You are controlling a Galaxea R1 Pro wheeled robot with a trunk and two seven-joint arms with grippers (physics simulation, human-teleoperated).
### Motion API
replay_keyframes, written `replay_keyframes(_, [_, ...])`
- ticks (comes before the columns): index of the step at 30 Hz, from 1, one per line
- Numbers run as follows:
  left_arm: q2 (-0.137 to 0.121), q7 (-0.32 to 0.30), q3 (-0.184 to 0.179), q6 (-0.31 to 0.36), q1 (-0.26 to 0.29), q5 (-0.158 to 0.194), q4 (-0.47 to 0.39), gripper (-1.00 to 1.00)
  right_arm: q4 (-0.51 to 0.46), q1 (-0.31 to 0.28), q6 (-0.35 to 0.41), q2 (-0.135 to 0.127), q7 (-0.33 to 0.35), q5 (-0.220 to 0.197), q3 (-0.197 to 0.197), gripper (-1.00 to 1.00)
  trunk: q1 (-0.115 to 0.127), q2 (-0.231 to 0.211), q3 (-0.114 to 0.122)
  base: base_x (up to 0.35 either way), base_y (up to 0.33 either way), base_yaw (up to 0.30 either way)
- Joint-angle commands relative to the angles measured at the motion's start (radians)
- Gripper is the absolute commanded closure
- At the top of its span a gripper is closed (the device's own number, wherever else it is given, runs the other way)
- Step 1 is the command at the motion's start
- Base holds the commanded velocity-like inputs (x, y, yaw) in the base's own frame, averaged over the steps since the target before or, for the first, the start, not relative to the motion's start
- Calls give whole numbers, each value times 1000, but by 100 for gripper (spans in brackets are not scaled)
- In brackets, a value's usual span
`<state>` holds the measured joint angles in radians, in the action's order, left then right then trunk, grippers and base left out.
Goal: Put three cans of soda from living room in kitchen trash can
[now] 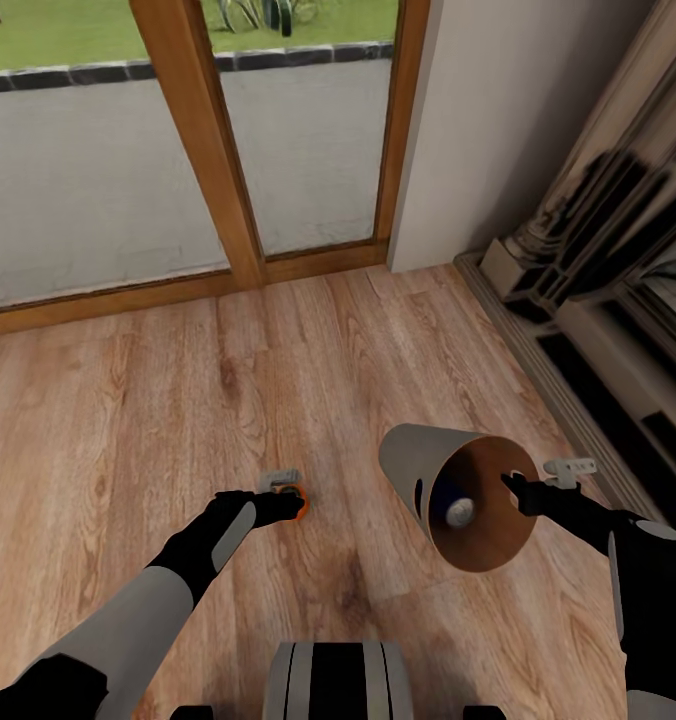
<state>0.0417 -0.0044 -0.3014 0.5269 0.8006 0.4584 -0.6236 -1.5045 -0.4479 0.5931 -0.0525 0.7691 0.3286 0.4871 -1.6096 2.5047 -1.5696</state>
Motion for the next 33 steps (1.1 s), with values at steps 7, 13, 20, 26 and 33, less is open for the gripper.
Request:
replay_keyframes(7, [9,0,-1,5,1,-4,23,100,-2,0,8,0,10,-5,0,100,3,-1,27,0,0,0])
replay_keyframes(13, [15,0,-1,5,2,-4,30,100,-2,0,9,0,10,-5,-17,100,6,-3,50,0,0,0])
replay_keyframes(20, [16,0,-1,7,2,-4,30,100,-2,0,10,0,10,-5,-19,100,9,-4,77,0,0,0])
replay_keyframes(26, [15,-2,-2,12,2,-3,27,100,-2,0,10,0,11,-6,-19,100,29,-40,96,0,0,0])
replay_keyframes(33, [14,-6,-2,47,2,1,14,100,-1,0,20,0,15,-7,-20,100,56,-89,118,0,0,0])
